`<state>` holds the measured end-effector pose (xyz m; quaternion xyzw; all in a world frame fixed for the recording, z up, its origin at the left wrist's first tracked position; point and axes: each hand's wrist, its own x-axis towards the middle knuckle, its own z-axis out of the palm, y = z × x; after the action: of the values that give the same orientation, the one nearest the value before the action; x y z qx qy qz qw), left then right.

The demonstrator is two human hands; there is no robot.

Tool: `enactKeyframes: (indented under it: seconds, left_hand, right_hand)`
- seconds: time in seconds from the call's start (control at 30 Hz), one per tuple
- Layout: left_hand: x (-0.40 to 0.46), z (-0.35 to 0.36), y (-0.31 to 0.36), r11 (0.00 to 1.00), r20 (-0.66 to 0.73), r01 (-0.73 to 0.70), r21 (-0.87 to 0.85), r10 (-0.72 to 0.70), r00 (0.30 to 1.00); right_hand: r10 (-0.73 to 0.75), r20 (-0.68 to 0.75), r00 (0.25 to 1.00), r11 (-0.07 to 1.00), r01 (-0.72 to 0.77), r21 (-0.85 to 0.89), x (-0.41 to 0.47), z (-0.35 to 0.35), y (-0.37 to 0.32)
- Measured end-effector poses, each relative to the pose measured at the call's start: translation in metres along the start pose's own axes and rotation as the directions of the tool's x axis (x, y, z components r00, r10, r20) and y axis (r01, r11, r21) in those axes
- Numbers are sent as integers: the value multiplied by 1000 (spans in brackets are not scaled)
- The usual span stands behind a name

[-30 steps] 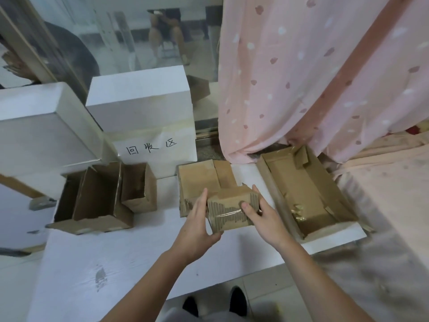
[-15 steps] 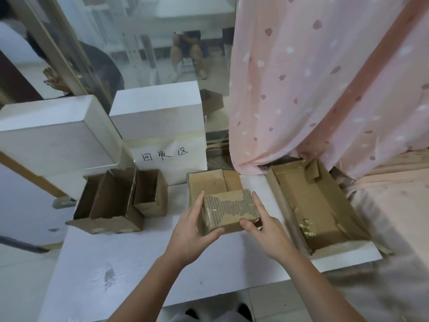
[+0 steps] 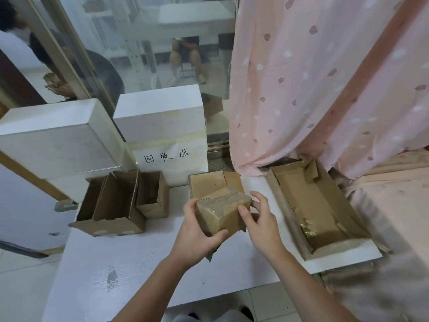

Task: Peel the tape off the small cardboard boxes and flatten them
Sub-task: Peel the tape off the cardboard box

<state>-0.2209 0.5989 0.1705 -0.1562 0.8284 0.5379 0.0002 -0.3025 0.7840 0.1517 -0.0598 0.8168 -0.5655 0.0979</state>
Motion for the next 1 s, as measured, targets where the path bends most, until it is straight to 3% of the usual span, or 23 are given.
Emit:
enactKeyframes:
  seconds: [0.1, 0.3, 0.43, 0.57, 0.73, 0.87, 1.0]
  left_hand:
    - [2, 1, 8, 1000, -80, 12, 7, -11, 997]
    - [3, 12, 19, 996, -263, 42, 81, -19, 965]
    - [4, 9, 9, 993, -193, 19, 117, 4, 981]
    - [5, -1, -2, 996, -62, -49, 75, 53, 997]
    - [12, -11, -9, 997, -34, -70, -7, 70, 997]
    - [11, -7, -6, 996, 35, -75, 41, 73, 997]
    - [11, -2, 0, 997, -31, -37, 72, 40, 999]
  right_hand:
    - [-42, -47, 998, 994, 46, 100, 0, 11, -7]
    - [-113, 136, 984, 992, 104, 70, -4, 27, -22]
    - [-101, 275, 956, 993, 81, 84, 1, 23, -26]
    - [-77, 262, 962, 991, 45, 125, 8, 17, -26]
    - [-38, 361, 932, 986, -24, 165, 19, 5, -24]
    - [-78, 380, 922, 996, 55, 70, 24, 7, -25]
    - [-155, 362, 919, 988, 143, 61, 25, 15, -27]
